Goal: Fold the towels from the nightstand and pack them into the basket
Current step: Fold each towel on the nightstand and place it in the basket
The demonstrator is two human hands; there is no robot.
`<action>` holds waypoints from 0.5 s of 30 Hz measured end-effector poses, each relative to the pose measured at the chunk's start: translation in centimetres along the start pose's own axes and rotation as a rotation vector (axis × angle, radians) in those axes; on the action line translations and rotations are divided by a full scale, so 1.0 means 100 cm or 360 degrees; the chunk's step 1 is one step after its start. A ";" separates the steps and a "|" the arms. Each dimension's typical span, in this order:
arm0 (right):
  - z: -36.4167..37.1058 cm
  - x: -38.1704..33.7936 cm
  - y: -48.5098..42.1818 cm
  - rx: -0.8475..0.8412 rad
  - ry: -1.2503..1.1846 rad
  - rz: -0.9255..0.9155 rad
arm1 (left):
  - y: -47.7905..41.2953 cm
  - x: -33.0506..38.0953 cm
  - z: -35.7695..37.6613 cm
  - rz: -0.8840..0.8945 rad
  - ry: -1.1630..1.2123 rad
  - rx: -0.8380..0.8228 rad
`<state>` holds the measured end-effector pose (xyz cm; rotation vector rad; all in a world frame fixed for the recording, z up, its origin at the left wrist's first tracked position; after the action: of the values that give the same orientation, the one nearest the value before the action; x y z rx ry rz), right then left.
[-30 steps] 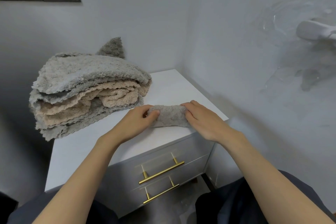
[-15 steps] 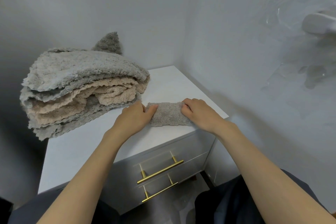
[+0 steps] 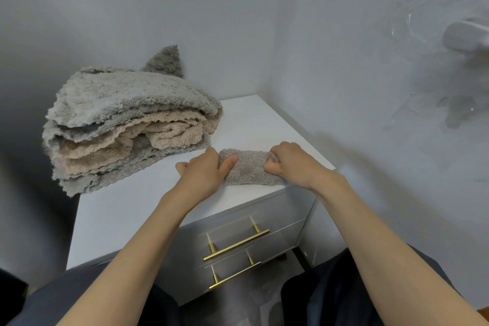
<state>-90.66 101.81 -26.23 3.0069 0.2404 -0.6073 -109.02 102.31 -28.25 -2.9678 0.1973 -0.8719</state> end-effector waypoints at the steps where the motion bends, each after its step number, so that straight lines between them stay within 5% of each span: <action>1: 0.000 -0.001 0.001 0.0019 0.0030 0.0000 | 0.002 0.001 0.000 0.0025 0.0070 -0.0002; 7: -0.002 -0.003 0.015 0.0244 0.0131 -0.0044 | 0.014 0.003 -0.006 0.0032 0.0900 -0.0055; 15: -0.026 -0.010 0.047 0.0378 -0.0178 -0.0135 | 0.024 0.028 -0.019 0.0108 0.1320 0.0105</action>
<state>-89.79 97.26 -23.29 3.1864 0.3117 -0.8667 -107.98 99.51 -25.31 -2.3353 0.2746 -1.9812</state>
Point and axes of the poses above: each hand's wrist, its own y-axis away from the middle knuckle, its own z-axis out of the palm, x = y × z, the point moved 4 cm from there along -y, towards the middle knuckle, and after that the axes turned 2 degrees about y, right-handed, at the moved point
